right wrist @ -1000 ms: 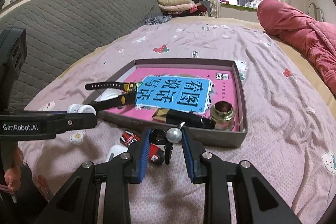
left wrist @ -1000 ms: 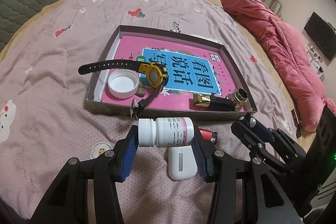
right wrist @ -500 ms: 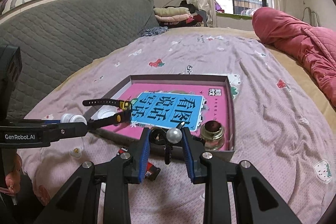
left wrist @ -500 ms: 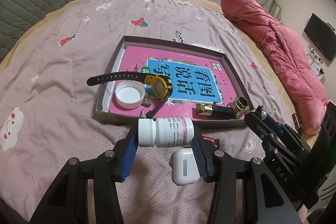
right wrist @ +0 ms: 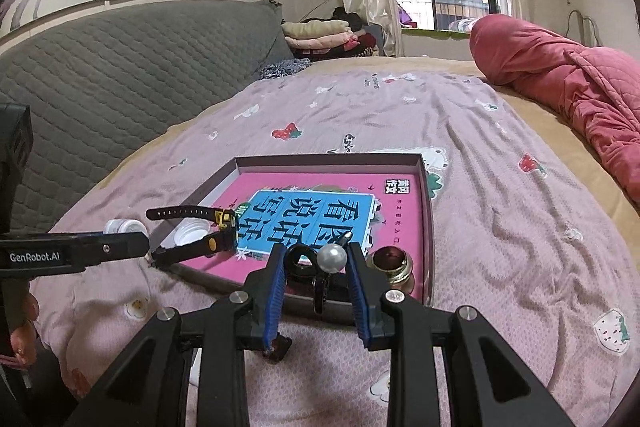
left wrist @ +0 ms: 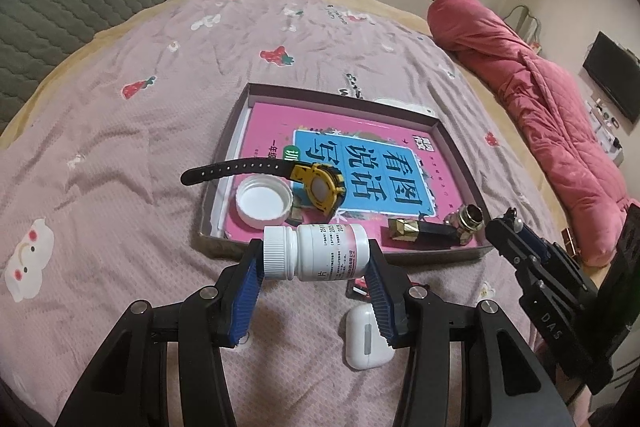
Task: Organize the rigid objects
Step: 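Carry the pill bottle and earphone over the grey box with both tools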
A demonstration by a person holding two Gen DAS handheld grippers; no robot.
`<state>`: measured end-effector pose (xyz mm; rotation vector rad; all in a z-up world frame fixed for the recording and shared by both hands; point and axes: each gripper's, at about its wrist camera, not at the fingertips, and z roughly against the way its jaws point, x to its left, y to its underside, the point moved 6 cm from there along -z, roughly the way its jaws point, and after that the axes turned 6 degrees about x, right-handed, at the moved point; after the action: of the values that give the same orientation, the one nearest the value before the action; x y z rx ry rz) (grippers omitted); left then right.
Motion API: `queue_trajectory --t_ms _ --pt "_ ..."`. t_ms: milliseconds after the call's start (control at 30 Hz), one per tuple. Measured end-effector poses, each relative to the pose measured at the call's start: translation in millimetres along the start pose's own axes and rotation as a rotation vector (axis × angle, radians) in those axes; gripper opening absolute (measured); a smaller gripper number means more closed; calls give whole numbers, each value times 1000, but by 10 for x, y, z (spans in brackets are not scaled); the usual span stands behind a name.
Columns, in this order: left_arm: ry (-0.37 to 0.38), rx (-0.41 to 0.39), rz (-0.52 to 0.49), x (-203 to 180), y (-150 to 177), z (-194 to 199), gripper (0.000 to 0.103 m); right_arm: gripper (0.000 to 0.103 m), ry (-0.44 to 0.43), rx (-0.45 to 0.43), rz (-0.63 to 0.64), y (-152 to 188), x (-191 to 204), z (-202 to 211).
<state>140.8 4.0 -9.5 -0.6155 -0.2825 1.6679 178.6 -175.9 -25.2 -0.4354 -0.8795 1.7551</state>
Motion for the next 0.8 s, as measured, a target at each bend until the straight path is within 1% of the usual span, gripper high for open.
queue_trajectory --t_ms 233,400,667,800 --pt "-6 -9 10 65 -62 -35 50 30 -1 -6 6 -27 15 -22" --pt "-12 -4 9 72 -48 -99 50 30 10 0 4 -20 -23 -50" --pt "-14 9 11 105 -58 -217 50 30 35 25 -29 -1 -156 -119" --pt "-33 12 14 195 -110 -286 50 30 42 44 -51 17 -228 -169"
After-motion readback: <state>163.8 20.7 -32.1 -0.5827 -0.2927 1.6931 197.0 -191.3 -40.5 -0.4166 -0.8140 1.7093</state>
